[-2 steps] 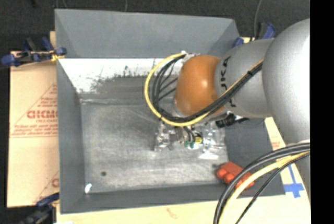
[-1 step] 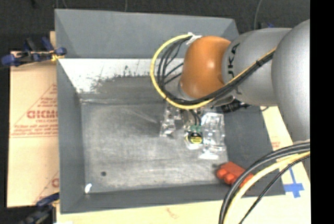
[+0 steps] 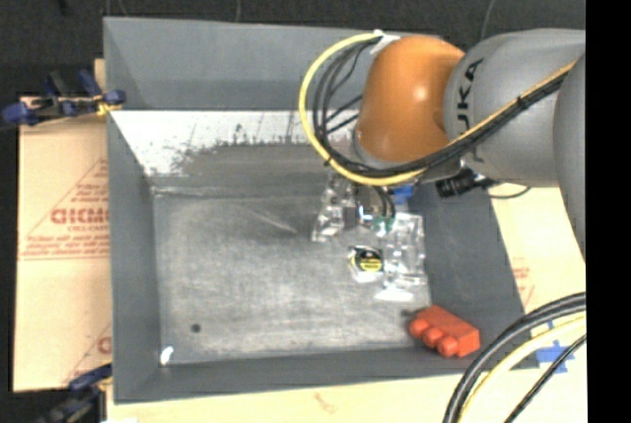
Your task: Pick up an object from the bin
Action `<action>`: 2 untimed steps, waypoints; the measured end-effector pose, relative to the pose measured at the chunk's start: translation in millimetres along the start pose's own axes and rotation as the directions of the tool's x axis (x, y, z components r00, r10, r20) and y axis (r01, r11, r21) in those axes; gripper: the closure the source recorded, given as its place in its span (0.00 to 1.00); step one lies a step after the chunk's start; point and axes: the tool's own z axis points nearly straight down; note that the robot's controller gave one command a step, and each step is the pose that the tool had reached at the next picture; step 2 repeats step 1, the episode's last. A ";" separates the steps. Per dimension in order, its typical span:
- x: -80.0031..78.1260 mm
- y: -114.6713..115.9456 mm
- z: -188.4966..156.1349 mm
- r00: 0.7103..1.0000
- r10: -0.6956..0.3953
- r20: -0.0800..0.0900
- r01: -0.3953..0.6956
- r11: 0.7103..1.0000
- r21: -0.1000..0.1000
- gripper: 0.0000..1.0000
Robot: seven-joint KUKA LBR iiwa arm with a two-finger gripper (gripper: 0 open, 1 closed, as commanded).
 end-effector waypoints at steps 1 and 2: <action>-4.3 1.7 -64.3 0.988 -0.156 0.000 0.156 0.988 0.002 1.00; -4.3 1.7 -64.3 0.988 -0.156 0.000 0.156 0.988 0.002 1.00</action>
Offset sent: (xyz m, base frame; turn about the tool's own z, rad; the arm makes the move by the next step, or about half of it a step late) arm 0.0015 0.0023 0.0613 -0.1578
